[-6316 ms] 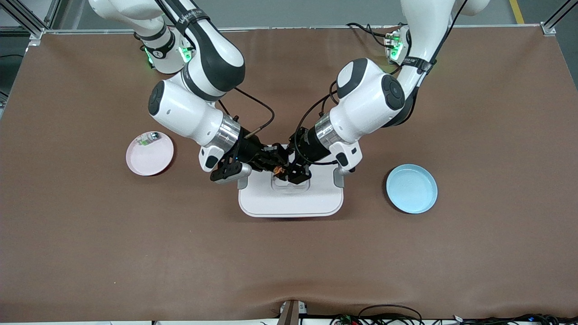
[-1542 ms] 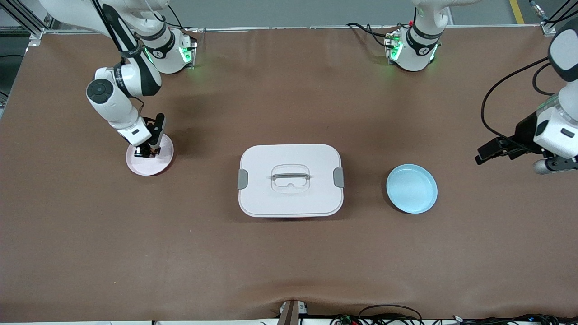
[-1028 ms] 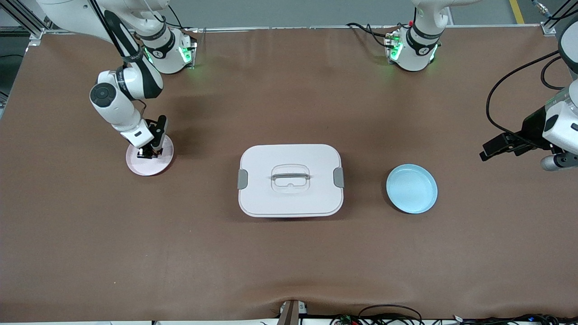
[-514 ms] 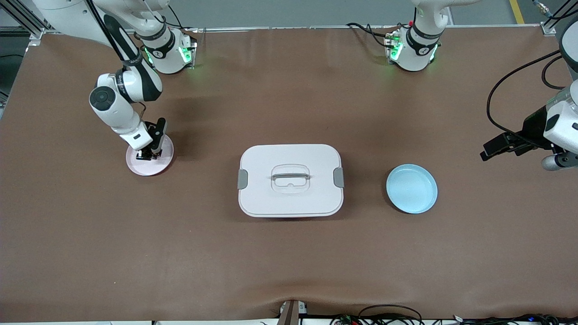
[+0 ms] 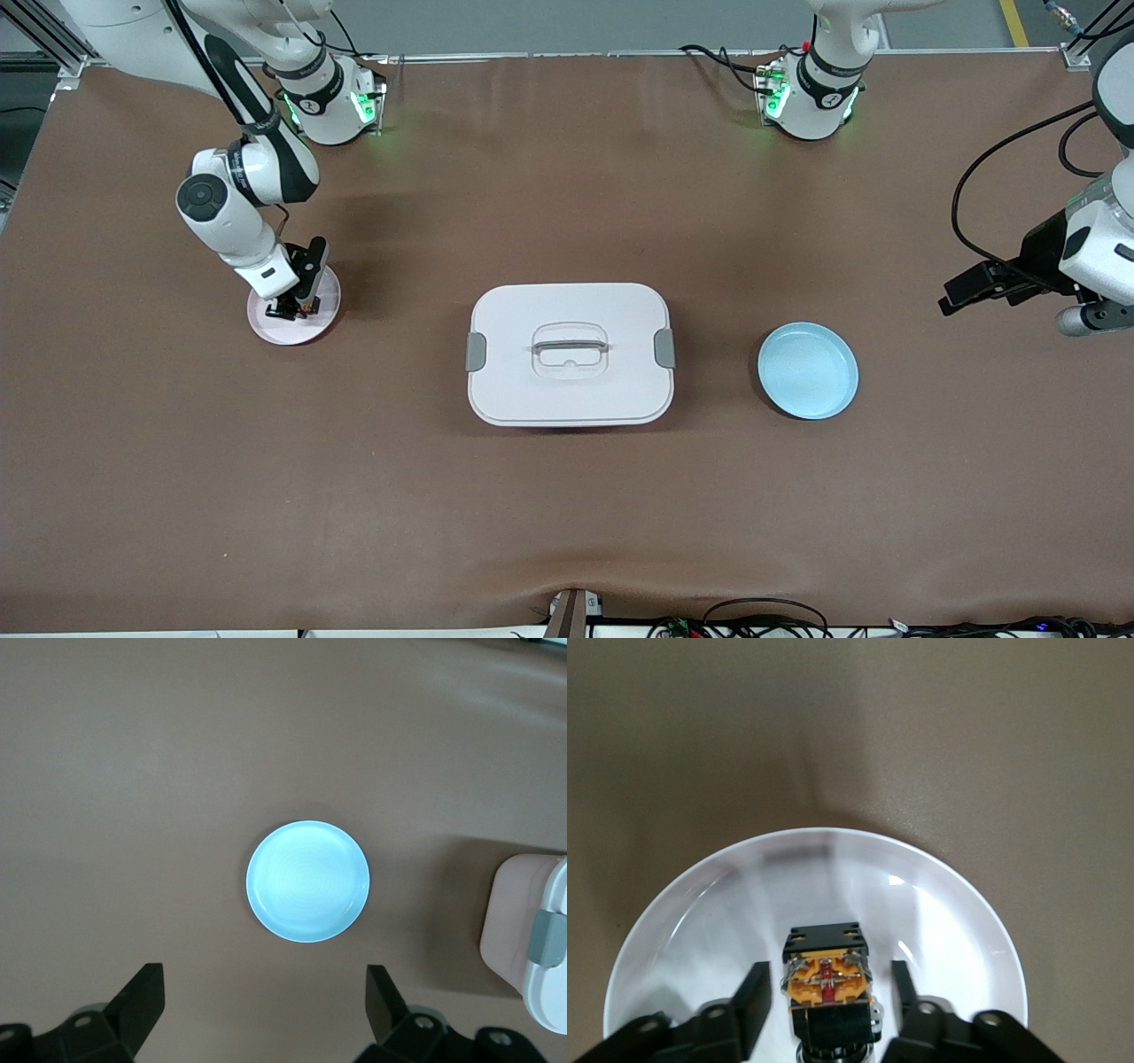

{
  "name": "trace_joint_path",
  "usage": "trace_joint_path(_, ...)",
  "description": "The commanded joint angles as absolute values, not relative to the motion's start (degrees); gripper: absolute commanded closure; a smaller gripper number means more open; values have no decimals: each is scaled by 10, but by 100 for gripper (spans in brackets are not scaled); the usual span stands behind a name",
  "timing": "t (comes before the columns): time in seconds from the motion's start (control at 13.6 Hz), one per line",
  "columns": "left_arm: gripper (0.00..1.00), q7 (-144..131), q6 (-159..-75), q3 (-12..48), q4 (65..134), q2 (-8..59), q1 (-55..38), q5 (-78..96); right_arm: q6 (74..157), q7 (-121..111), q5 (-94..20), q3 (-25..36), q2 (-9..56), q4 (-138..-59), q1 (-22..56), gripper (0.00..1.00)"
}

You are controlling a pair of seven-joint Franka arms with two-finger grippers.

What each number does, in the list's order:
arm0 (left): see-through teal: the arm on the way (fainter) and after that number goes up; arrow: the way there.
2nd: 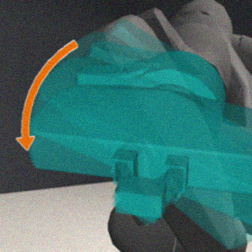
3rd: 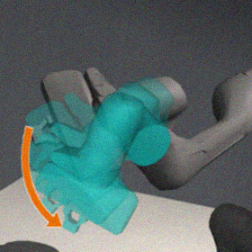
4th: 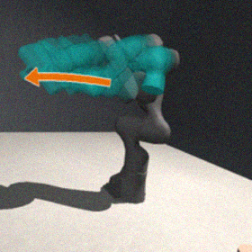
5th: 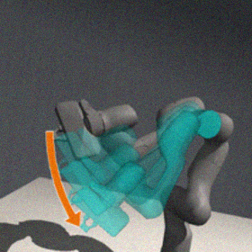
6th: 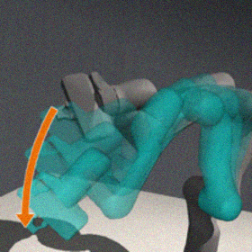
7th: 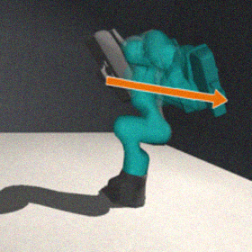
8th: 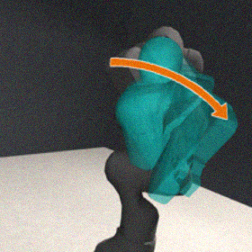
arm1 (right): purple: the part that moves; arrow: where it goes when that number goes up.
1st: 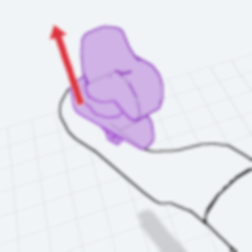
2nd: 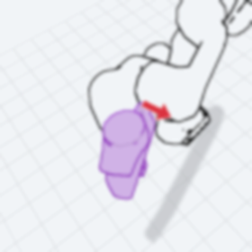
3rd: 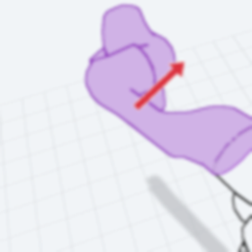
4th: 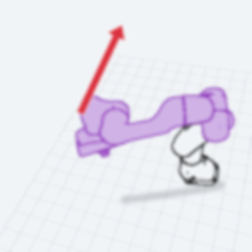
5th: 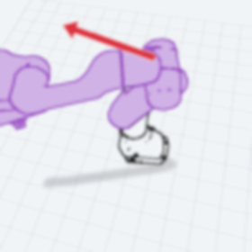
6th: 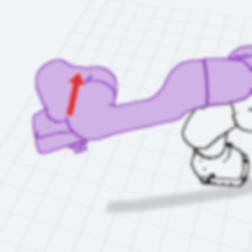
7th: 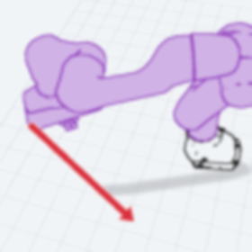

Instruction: Transfer orange switch to right arm and place

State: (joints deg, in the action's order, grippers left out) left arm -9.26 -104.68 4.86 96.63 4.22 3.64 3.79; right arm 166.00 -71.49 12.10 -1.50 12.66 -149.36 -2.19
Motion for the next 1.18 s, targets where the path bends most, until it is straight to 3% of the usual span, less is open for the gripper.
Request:
trace_joint_path(0.0, 0, -102, -1035, 49, 955, 46, 30, 21, 1664, -700, 139, -18, 134, -1483, -33, 0)
trace_joint_path(0.29, 0, -102, -1035, 46, 956, 46, 25, 21, 1661, -699, 139, -18, 134, -1477, -33, 0)
trace_joint_path(0.59, 0, -102, -1030, -21, 956, 43, -35, 20, 1657, -685, 138, -18, 130, -1476, -33, 0)
trace_joint_path(0.95, 0, -100, -1018, -19, 963, 21, -31, 20, 1635, -646, 137, -18, 125, -1471, -32, 0)
trace_joint_path(1.1, 0, -94, -1018, -18, 1000, -16, -31, 19, 1605, -616, 137, -20, 117, -1464, -28, 0)
